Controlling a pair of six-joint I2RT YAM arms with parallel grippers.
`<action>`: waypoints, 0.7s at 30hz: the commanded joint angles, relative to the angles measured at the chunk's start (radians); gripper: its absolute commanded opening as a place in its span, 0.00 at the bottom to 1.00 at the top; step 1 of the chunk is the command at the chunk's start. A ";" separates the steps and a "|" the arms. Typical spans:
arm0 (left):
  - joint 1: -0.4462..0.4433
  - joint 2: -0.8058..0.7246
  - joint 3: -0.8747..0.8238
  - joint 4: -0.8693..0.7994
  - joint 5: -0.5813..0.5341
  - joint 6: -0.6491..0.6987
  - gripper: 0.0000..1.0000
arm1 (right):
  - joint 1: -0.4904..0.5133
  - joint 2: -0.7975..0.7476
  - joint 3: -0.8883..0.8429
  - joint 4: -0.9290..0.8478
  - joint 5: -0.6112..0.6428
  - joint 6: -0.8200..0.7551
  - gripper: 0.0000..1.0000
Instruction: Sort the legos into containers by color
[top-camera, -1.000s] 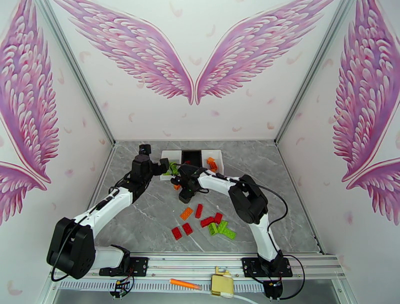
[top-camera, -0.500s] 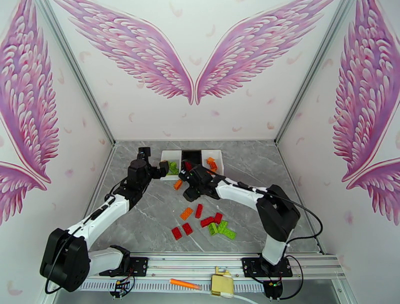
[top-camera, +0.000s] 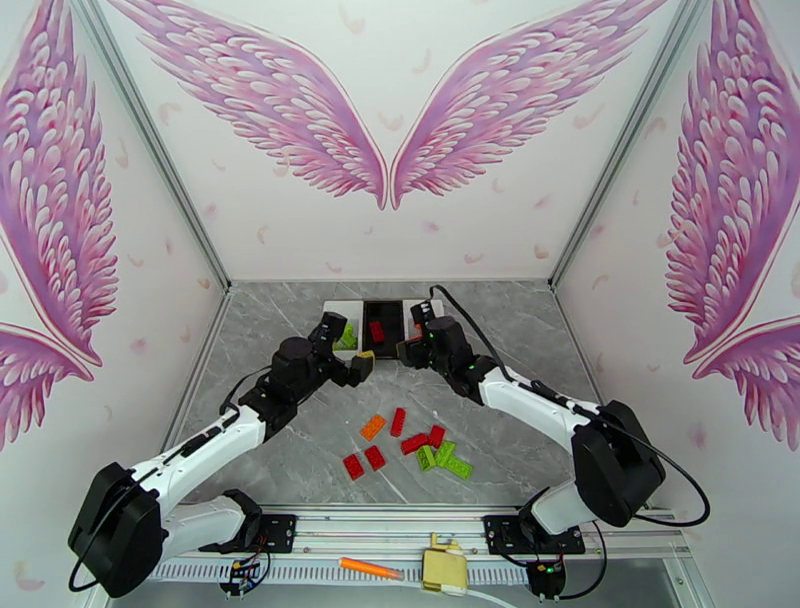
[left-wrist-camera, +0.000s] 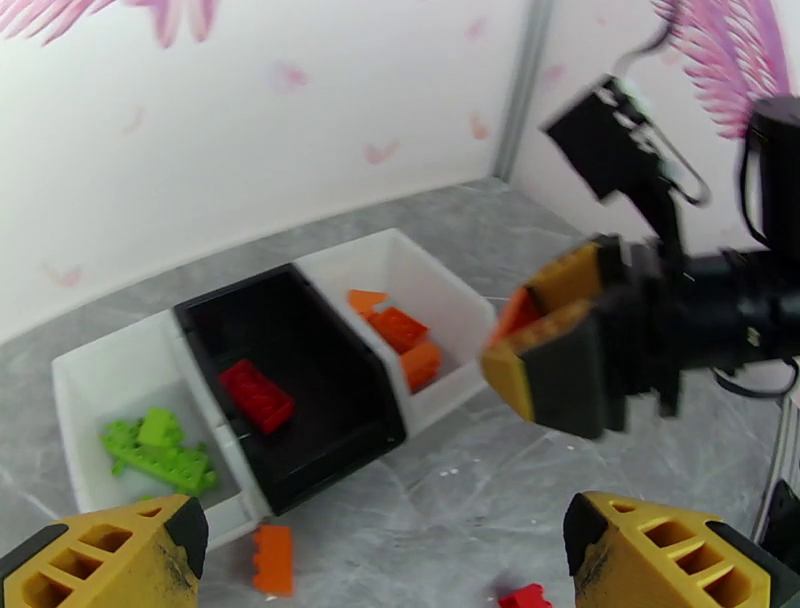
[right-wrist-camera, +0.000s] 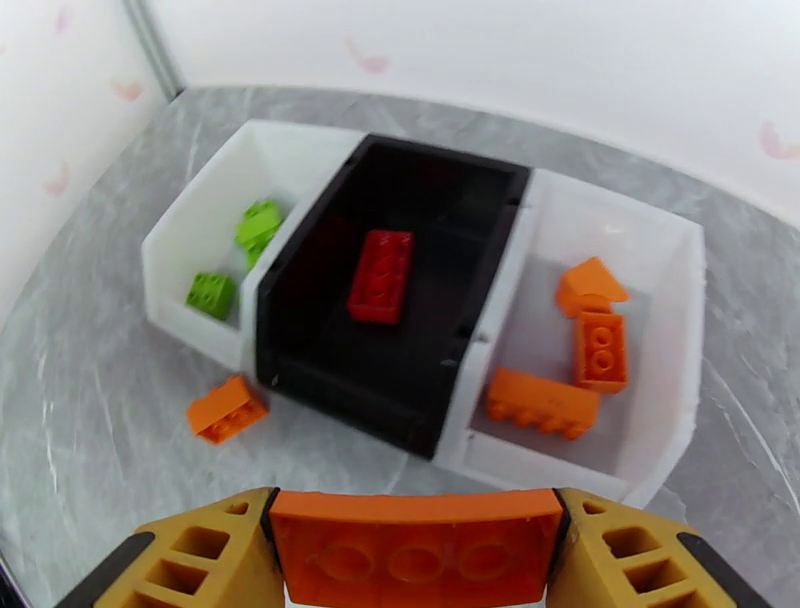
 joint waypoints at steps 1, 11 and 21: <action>-0.018 0.037 -0.013 0.081 0.089 0.073 0.99 | -0.046 0.073 0.054 0.029 0.045 0.062 0.54; -0.055 0.075 -0.004 0.119 0.105 0.089 0.99 | -0.103 0.330 0.289 -0.006 0.083 0.034 0.55; -0.054 0.036 -0.001 0.017 -0.033 0.077 0.99 | -0.111 0.344 0.337 -0.017 0.039 0.009 0.86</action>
